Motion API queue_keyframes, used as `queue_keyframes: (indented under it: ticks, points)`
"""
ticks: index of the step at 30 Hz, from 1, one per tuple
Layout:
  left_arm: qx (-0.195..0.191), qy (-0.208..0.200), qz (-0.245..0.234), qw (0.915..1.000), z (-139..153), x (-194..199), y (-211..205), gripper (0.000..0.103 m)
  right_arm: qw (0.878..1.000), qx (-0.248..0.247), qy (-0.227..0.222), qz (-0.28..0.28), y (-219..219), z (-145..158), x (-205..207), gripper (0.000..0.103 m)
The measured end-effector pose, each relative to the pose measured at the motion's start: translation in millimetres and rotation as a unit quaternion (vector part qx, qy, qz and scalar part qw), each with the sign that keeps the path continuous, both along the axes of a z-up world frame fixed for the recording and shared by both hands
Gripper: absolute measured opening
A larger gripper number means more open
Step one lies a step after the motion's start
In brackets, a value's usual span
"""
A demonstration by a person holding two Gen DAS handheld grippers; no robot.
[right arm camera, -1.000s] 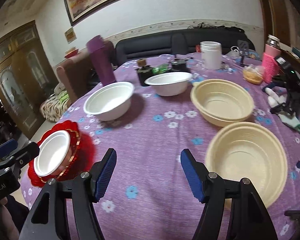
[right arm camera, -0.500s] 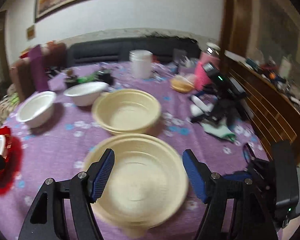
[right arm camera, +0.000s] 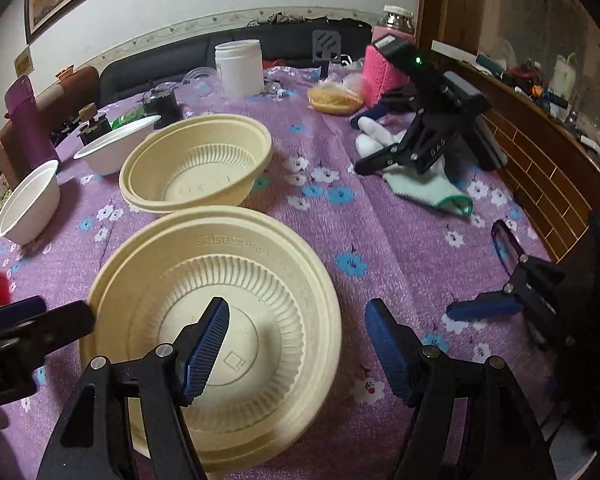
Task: Organize plates and bowls
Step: 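Grasp the rim of the large beige plastic bowl with both tools, then carry the beige bowl over the stack and lower it onto the white bowl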
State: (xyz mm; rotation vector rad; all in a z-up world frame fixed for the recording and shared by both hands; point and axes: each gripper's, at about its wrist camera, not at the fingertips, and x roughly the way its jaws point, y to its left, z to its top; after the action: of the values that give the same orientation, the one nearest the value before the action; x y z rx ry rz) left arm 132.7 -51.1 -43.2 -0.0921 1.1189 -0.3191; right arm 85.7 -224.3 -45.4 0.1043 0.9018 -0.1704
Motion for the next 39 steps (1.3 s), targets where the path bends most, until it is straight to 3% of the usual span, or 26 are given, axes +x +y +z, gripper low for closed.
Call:
queue_keyframes:
  ticks: [2,4,6,7,8,9,12,19,26,39]
  points:
    - [-0.005,0.017,-0.008,0.9998,-9,4,-6,0.062,1.0,0.013,0.007,0.003,-1,-5,1,0.074]
    - [-0.015,0.031,-0.016,0.9993,-14,6,-10,0.041,0.999,0.03,0.014,0.006,0,-9,0,0.074]
    - [-0.014,0.028,-0.019,0.9993,-15,5,-14,0.032,0.999,0.038,0.016,0.01,1,-12,1,0.073]
    - [-0.02,0.028,-0.025,0.9991,-15,4,-15,0.026,0.999,0.045,0.014,0.016,3,-12,-1,0.071]
    - [-0.028,0.03,-0.031,0.9987,-15,4,-15,0.023,0.999,0.048,0.012,0.021,5,-11,-1,0.06]
    - [-0.03,0.029,-0.033,0.9986,-15,2,-15,0.022,0.998,0.049,0.011,0.027,8,-10,-2,0.048]
    - [-0.025,0.018,-0.032,0.999,-10,-4,-13,0.022,0.998,0.044,0.003,0.041,18,-4,-6,0.039]
    - [-0.038,0.009,-0.014,0.9992,-1,-13,7,0.022,0.998,0.032,-0.019,0.056,36,11,-13,0.036]
    - [-0.044,-0.027,0.006,0.9986,21,-34,31,0.022,0.996,0.034,-0.032,0.081,56,23,-21,0.036]
    - [-0.045,-0.078,0.089,0.9919,50,-71,103,0.022,0.986,0.033,-0.062,0.153,121,48,-31,0.035]
